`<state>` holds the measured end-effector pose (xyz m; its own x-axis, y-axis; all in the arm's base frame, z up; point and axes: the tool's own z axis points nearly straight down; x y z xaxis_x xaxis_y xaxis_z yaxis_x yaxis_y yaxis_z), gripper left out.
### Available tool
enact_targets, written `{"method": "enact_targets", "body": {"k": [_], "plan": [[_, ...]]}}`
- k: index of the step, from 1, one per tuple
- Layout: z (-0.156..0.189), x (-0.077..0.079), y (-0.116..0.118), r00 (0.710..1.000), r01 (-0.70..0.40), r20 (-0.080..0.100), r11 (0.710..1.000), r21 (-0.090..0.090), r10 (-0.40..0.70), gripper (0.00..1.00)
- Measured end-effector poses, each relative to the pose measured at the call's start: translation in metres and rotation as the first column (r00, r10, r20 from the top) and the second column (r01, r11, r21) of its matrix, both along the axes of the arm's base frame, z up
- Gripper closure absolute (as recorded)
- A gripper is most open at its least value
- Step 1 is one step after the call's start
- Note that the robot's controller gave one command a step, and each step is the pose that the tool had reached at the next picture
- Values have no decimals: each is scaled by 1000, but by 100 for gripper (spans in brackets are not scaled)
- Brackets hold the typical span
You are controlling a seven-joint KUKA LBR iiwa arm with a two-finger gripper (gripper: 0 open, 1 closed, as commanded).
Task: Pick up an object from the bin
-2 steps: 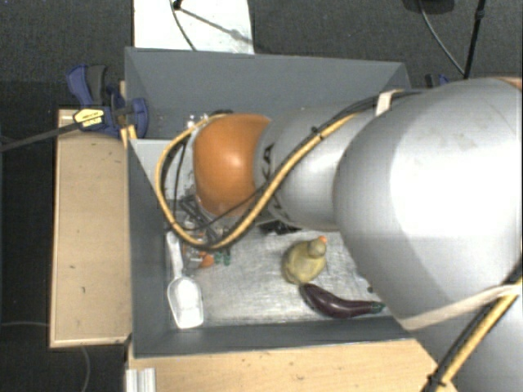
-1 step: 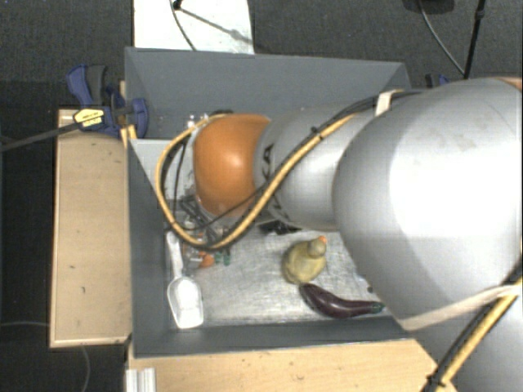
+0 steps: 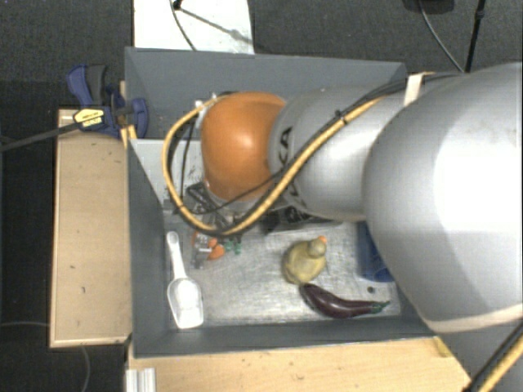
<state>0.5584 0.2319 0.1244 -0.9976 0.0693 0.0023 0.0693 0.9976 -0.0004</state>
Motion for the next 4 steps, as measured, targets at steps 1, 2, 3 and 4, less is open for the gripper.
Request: {"method": "enact_targets", "body": {"k": [1,2,3,4], "plan": [[38,2,1,1000,1,8,1000,3,-1,100],[23,4,1,1000,13,7,1000,3,-13,100],[27,5,1,1000,8,0,1000,0,-8,100],[60,-1,9,1000,-3,4,1000,1,3,100]]}}
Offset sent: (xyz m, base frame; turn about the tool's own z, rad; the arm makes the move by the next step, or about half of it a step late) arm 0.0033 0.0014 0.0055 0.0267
